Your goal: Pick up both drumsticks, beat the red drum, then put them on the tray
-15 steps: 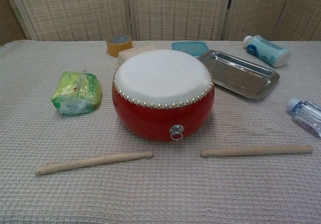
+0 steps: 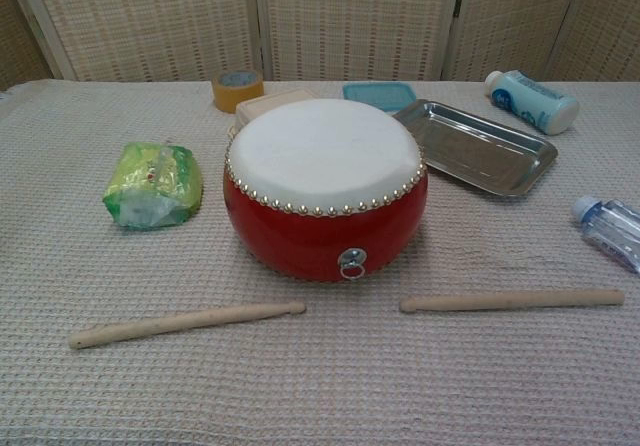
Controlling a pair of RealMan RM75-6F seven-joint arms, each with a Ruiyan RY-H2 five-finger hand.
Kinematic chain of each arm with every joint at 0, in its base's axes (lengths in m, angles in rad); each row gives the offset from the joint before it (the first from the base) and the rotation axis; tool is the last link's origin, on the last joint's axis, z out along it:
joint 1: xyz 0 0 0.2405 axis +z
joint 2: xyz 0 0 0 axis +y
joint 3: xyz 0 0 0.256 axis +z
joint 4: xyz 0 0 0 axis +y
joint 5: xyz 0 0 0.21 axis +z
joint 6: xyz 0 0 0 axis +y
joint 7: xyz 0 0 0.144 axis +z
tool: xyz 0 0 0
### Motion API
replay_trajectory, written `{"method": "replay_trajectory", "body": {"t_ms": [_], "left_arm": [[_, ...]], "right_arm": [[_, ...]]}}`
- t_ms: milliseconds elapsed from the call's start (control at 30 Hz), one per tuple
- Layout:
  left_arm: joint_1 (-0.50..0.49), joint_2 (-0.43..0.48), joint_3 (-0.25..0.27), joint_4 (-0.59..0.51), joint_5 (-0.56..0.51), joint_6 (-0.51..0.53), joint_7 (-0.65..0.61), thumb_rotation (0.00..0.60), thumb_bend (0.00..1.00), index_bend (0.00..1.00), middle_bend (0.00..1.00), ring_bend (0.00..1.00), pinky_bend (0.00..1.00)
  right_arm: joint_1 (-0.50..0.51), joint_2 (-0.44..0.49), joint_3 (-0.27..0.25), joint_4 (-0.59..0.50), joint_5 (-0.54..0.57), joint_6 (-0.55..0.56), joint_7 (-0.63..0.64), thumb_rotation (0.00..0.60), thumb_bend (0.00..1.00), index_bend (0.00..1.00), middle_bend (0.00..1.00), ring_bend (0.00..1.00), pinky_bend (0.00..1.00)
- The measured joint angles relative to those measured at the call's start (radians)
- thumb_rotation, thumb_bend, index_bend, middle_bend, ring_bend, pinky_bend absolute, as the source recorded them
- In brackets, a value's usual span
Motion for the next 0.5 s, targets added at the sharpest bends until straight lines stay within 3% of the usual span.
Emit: {"method": "replay_trajectory", "body": {"t_ms": [133,300,500], "left_arm": [[-0.033,-0.009,0.005,0.001,0.034,-0.038,-0.067,0.600,0.28,0.20,0.19,0.14,0.09],[-0.104,-0.029,0.024,-0.003,0.081,-0.147,-0.188,0.600,0.30,0.28,0.23,0.17,0.12],[-0.164,-0.097,0.040,-0.009,0.104,-0.228,-0.155,0.600,0.30,0.31,0.24,0.18,0.12]], "right_arm": [[0.004,0.003,0.008,0.001,0.003,0.002,-0.004,0.553,0.13,0.16,0.13,0.05,0.21],[0.009,0.003,0.011,0.001,0.009,-0.008,-0.010,0.554,0.13,0.16,0.13,0.05,0.21],[0.011,0.001,0.014,-0.001,0.024,-0.015,-0.013,0.554,0.13,0.16,0.13,0.05,0.21]]}}
